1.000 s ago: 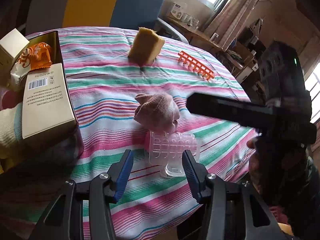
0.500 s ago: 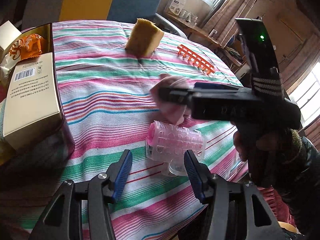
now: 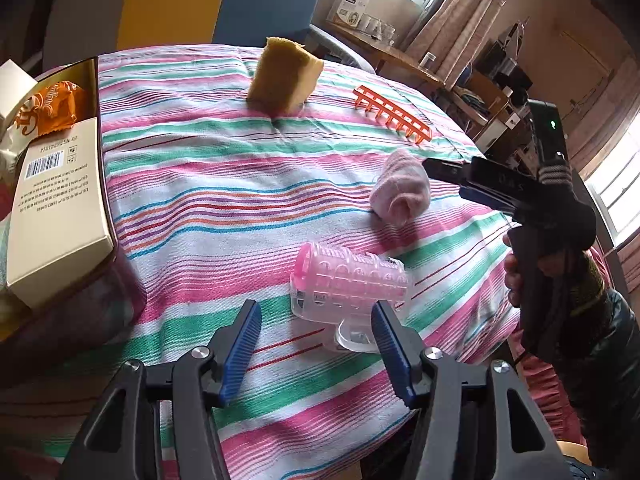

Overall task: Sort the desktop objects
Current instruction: 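Bring the right tool to the pink sock while the left tool approaches the pink roller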

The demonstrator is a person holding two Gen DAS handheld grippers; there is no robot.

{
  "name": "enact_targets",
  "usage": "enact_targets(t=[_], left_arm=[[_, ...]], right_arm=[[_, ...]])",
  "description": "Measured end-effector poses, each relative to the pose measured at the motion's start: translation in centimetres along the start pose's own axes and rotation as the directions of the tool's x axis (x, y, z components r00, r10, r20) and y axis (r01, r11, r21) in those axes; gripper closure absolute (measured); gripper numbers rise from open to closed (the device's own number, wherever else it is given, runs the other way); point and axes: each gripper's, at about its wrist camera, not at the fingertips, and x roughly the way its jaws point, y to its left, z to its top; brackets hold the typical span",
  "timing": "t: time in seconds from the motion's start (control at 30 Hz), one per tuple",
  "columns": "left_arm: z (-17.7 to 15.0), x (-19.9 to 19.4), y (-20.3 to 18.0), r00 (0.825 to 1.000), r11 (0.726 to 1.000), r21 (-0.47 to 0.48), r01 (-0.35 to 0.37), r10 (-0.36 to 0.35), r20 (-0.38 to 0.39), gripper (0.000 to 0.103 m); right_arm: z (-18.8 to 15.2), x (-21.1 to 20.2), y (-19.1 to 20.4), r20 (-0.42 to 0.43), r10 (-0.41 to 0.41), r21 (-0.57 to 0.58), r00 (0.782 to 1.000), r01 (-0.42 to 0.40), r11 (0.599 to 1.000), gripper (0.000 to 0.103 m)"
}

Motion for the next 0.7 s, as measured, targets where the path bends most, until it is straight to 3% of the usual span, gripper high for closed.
enact_targets(t=[0.23, 0.47, 0.6, 0.63, 0.7], left_arm=[[-0.7, -0.2, -2.0, 1.000, 0.998, 0.064, -0.015, 0.016, -0.025, 0.046], [-0.3, -1.1, -1.5, 0.998, 0.998, 0.025, -0.060, 0.060, 0.000, 0.044], [0.3, -1.3, -2.5, 1.000, 0.999, 0.038, 0.005, -0.005, -0.001, 0.030], [0.6, -1.3, -2.9, 1.000, 0.999, 0.048, 0.007, -0.007, 0.001, 0.019], [1.1, -1.2, -3.6, 1.000, 0.997, 0.077, -0.010, 0.008, 0.017, 0.013]], right_arm=[[-2.7, -1.8, -1.6, -0.002, 0.070, 0.066, 0.998, -0.070, 0.995, 0.000], [-4.6, -2.3, -1.3, 0.011, 0.081, 0.039, 0.997, -0.081, 0.996, 0.000], [-5.1, -2.1, -0.8, 0.019, 0.057, 0.004, 0.998, -0.057, 0.998, 0.000], [-5.2, -2.1, -0.7, 0.021, 0.050, -0.004, 0.999, -0.050, 0.999, 0.000], [-5.3, -2.0, -0.5, 0.026, 0.041, -0.015, 0.999, -0.041, 0.999, 0.000]])
